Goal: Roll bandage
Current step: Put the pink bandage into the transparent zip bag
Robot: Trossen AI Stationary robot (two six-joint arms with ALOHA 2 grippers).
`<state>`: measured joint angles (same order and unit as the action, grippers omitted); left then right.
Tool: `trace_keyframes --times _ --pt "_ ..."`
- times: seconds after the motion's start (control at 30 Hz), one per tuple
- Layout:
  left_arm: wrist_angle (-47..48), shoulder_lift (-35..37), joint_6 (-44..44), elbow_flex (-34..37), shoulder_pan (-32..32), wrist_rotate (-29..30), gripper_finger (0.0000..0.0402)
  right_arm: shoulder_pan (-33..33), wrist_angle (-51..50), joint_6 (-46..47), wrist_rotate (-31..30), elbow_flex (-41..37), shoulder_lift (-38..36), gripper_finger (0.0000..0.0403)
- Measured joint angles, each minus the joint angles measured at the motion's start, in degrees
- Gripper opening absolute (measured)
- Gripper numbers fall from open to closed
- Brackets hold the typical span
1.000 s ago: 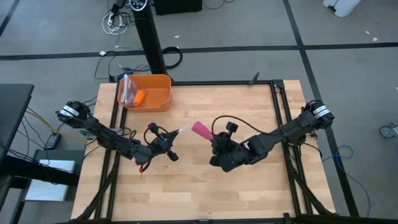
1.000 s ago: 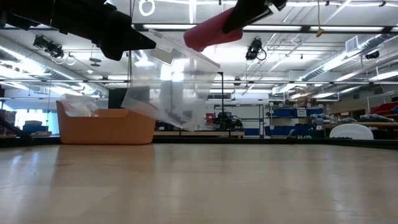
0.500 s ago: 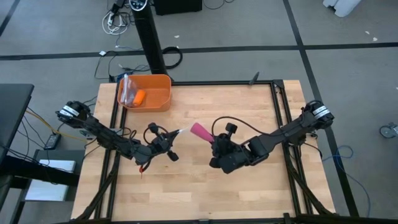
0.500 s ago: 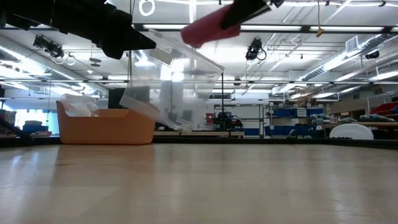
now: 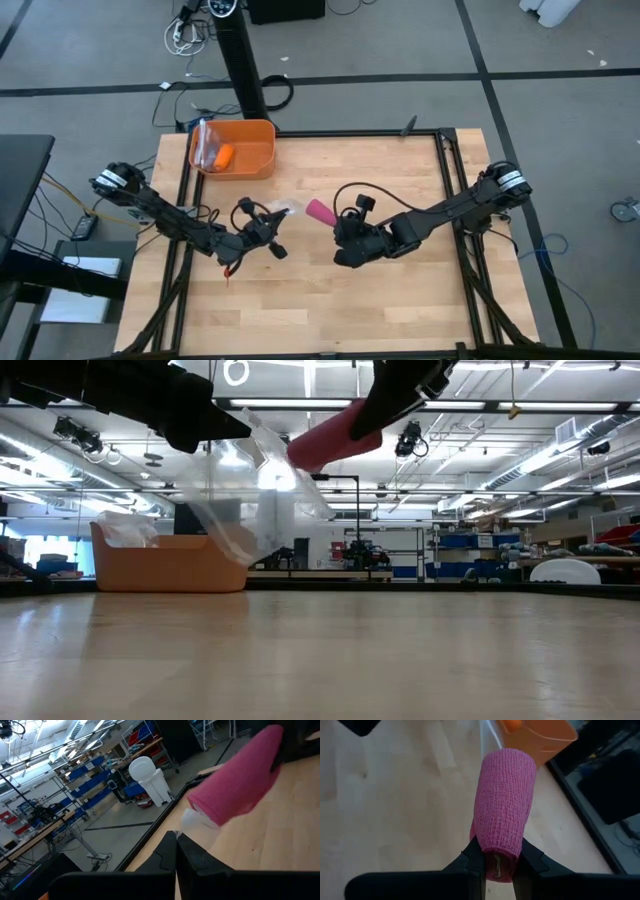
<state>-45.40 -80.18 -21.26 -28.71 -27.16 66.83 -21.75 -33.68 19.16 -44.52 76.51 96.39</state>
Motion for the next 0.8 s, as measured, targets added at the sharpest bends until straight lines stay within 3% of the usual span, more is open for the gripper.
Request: trace_keyframes --times 0.43,0.8 --pt "-0.4 0.0 2.1 0.0 0.1 -0.1 0.0001 0.5 1.4 -1.3 5.2 0.0 1.9 0.0053" --pt "0.3 0.0 3.7 -0.1 0.1 -6.0 0.0001 2.5 2.5 -2.4 5.7 0.0 1.8 0.0053"
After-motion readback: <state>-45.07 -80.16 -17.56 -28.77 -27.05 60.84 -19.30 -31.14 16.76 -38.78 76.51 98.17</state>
